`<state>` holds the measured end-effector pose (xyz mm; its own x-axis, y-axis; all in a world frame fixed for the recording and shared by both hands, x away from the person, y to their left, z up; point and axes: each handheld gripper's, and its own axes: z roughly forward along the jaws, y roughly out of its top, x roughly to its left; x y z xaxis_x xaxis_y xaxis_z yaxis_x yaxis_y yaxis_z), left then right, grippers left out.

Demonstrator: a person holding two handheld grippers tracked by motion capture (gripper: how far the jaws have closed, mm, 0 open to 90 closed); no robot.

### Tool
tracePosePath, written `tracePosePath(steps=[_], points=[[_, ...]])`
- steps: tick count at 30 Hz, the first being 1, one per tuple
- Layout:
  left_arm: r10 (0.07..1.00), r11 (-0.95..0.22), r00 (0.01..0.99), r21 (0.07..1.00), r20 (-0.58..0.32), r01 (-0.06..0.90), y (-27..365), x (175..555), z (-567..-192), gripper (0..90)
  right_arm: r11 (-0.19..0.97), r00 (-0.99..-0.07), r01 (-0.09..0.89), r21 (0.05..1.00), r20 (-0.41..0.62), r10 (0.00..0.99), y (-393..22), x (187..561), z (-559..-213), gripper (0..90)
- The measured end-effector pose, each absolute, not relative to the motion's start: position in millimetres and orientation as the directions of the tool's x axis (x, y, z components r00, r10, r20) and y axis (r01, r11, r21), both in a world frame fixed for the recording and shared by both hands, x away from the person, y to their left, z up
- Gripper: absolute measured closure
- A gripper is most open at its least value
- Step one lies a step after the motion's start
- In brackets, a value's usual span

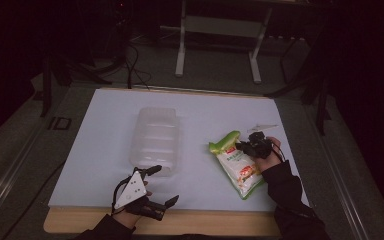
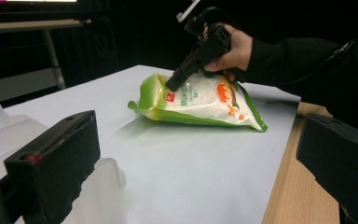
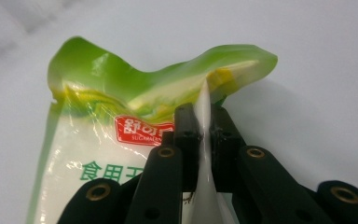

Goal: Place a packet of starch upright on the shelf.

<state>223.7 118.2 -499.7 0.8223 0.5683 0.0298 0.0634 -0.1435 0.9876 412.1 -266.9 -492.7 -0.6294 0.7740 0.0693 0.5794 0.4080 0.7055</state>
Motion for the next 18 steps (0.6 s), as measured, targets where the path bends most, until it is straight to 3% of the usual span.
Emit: tracePosePath(steps=[18], points=[[0.572, -0.143, 0.819, 0.988, 0.033, 0.060, 117, 223, -499, 0.0, 0.235, -0.672, 0.492, 0.838, 0.194, 0.715, -284, 367, -442, 84.8]])
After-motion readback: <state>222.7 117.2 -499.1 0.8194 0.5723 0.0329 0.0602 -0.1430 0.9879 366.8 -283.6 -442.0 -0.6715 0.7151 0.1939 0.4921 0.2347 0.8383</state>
